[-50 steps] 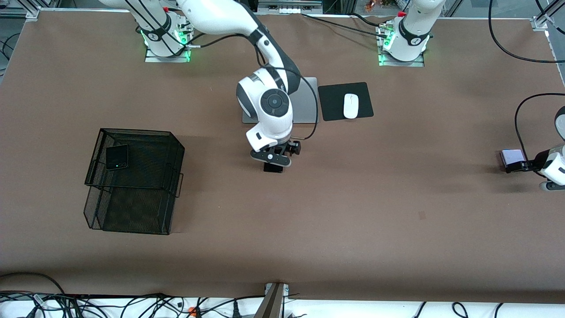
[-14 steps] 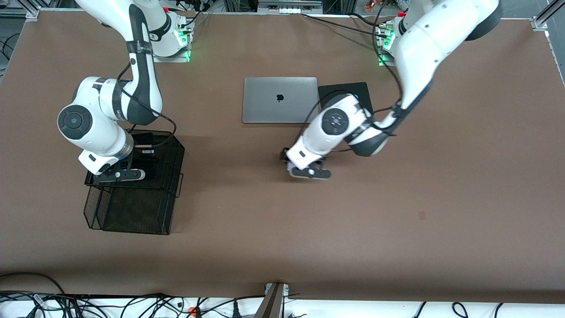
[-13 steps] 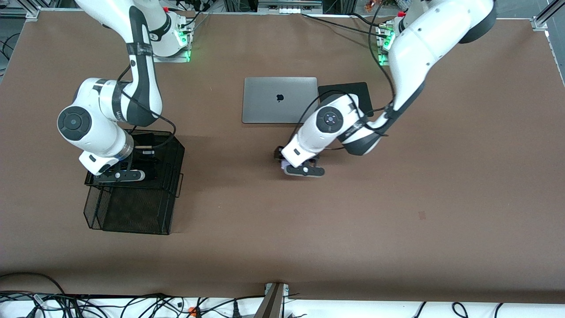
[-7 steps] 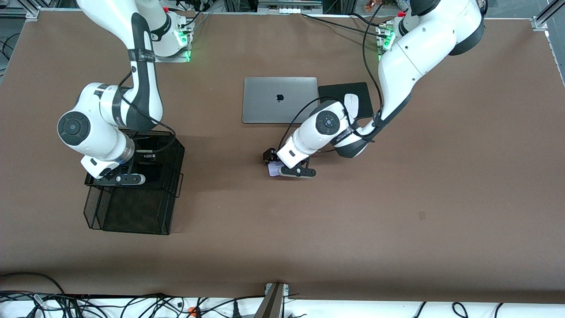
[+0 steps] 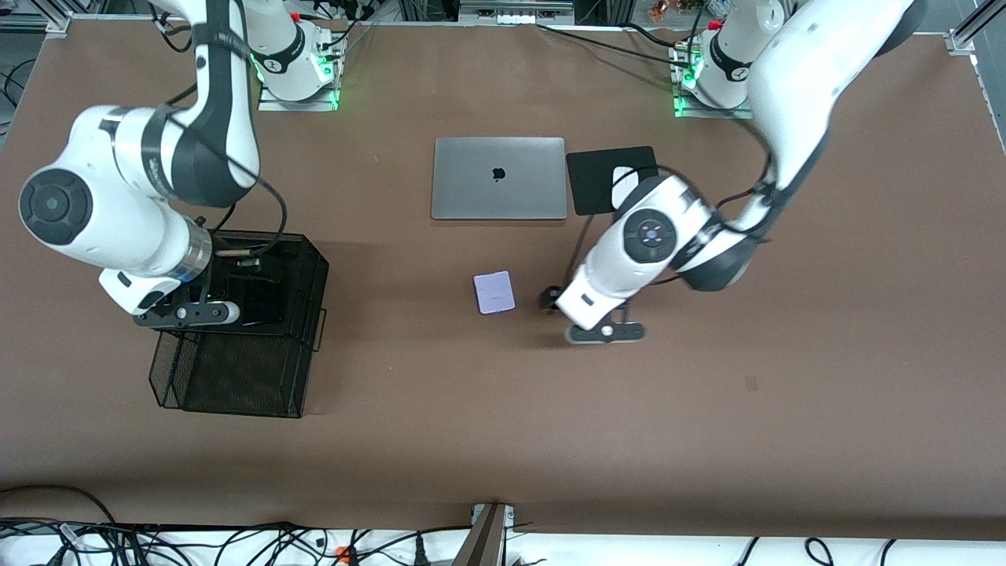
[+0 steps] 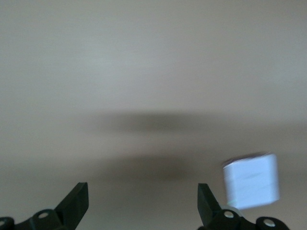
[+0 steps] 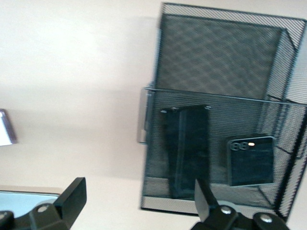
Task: Place phones with both arms
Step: 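Grasp the white phone with the right gripper while the left gripper withdraws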
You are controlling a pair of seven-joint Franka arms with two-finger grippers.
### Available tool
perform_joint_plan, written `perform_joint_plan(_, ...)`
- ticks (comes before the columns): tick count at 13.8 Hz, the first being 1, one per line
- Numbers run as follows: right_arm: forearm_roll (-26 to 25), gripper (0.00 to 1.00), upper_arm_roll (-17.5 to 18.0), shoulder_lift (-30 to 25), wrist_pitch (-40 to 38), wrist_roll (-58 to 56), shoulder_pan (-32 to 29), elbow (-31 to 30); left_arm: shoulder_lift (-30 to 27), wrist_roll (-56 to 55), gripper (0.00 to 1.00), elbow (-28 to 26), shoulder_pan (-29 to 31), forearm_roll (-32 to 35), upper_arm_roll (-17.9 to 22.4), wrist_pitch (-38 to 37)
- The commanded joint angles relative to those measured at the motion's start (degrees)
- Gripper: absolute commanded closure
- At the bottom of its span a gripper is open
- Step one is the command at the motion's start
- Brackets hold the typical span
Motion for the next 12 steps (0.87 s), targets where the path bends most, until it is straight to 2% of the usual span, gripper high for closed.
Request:
perform_joint_plan(1,-0.53,0.0,4.37,3.96,1.24,4.51,3.35,2.78,-7.65,13.58,0.0,-1.01,3.65,-0.27,0.86,-11.75)
perform_joint_plan(5,-0.36,0.0,16.94,9.58,8.52,15.13,3.45,11.04,-12.85,34.94,0.0,6.28,11.83,-1.4,1.21,-22.85)
perform_joint_plan(6,-0.36,0.0,19.58,11.08,10.81,16.02,3.45,12.54,-16.25,38.21,0.0,6.12,10.71,-2.54,5.13,-23.21)
perform_joint_plan(7,-0.36,0.0,22.04,12.14,13.1,16.29,3.45,13.6,-19.68,39.81,0.0,5.33,7.66,-6.12,11.0,-23.22)
perform_joint_plan(9,-0.62,0.0,26.0,13.55,17.32,18.31,3.62,13.87,-24.7,40.97,0.0,3.4,-1.2,-16.83,27.59,-22.96)
perform_joint_plan(10,-0.79,0.0,27.06,14.42,18.73,18.32,3.62,13.7,-28.2,41.93,0.0,0.35,-5.95,-18.44,34.55,-22.17)
perform_joint_plan(11,-0.79,0.0,27.34,15.65,19.7,18.14,3.71,13.52,-31.98,41.68,0.0,-3.6,-7.3,-18.11,36.97,-19.12)
perform_joint_plan(12,-0.71,0.0,27.43,17.06,20.41,18.23,3.62,13.26,-35.85,41.24,0.0,-7.82,-7.05,-18.2,37.6,-15.69)
